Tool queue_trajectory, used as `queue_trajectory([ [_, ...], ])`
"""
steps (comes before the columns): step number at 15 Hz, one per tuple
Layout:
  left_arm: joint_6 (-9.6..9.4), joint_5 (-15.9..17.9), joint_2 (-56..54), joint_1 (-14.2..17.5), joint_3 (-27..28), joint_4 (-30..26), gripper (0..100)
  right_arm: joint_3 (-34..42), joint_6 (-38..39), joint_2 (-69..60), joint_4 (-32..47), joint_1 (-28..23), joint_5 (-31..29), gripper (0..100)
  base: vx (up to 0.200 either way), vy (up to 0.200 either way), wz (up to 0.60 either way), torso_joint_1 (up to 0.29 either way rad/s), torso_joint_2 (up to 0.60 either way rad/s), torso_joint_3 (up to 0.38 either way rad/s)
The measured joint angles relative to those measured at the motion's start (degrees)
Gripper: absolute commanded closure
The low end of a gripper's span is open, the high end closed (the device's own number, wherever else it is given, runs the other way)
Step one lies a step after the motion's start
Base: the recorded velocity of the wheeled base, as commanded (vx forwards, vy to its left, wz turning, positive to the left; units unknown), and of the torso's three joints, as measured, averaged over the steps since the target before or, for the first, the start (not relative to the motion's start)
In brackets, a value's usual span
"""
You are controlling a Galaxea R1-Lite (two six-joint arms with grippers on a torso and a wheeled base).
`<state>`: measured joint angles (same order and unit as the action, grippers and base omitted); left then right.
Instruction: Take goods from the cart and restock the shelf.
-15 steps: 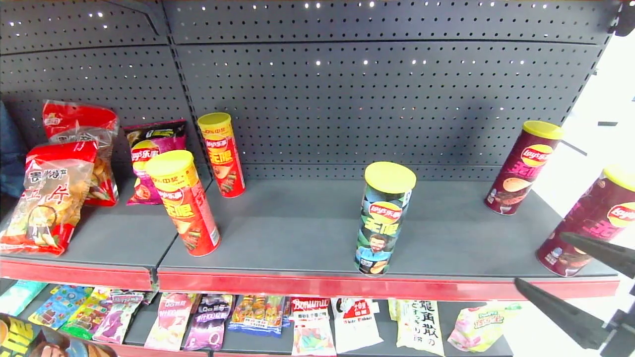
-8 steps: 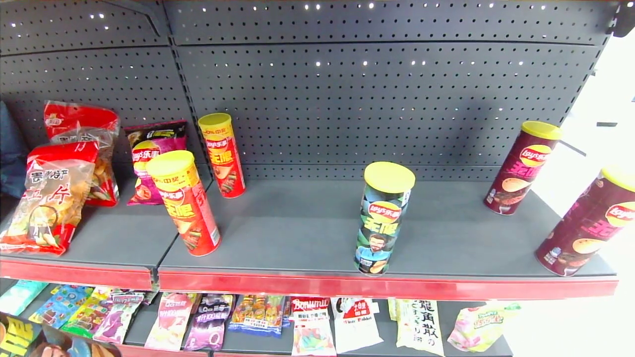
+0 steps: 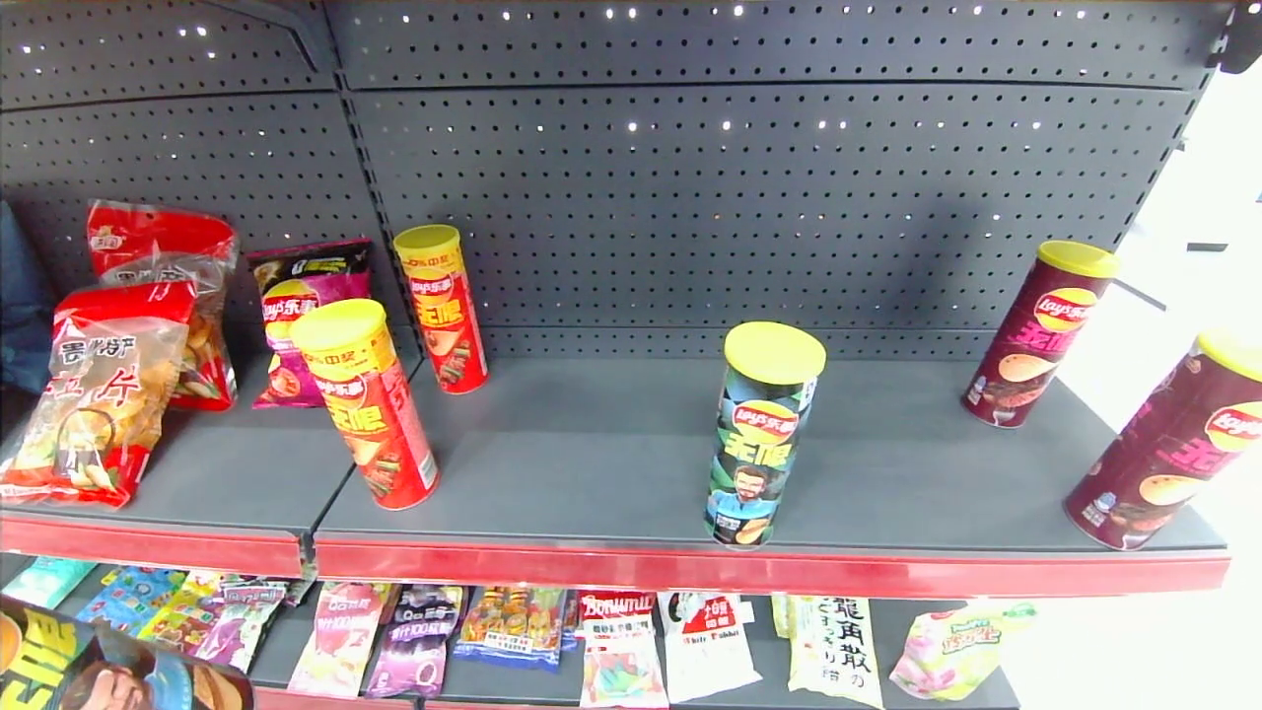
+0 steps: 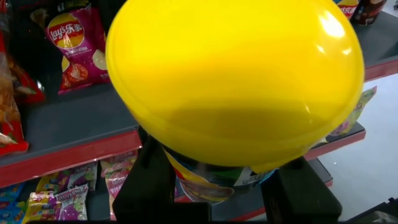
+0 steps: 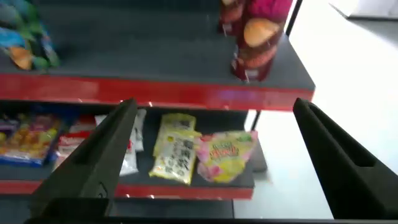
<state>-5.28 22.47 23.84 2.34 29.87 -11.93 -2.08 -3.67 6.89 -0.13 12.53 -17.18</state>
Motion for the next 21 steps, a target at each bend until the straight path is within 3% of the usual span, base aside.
queue_trajectory([
  [3,0.02,-0.3,0.2,0.1,0.0,0.0,100,-0.8,-0.5,4.2,-0.1,-8.1,-2.8,0,0.0,0.0,0.0,0.0,0.0,0.0],
  [6,0.0,-0.4,0.4,0.1,-0.1,-0.1,100,0.0,-0.8,1.8,-0.4,-13.8,-1.6,0,0.0,0.0,0.0,0.0,0.0,0.0],
  [7,0.0,-0.3,0.4,0.1,-0.3,0.0,100,0.6,-0.7,0.1,-1.1,-14.3,2.0,0,0.0,0.0,0.0,0.0,0.0,0.0],
  [10,0.0,-0.2,0.4,0.1,-1.1,0.0,100,1.6,-0.5,-4.3,-0.7,-13.2,22.7,0,0.0,0.0,0.0,0.0,0.0,0.0],
  [17,0.17,0.0,-0.6,0.1,-1.7,0.0,100,2.0,3.4,-6.8,0.4,-12.5,19.4,0,0.0,0.0,0.0,0.0,0.0,0.0],
  [21,0.33,-0.1,-0.4,0.1,-1.7,0.0,100,2.0,3.4,-6.9,0.4,-12.5,19.5,0,0.0,0.0,-0.6,0.005,0.0,0.002],
])
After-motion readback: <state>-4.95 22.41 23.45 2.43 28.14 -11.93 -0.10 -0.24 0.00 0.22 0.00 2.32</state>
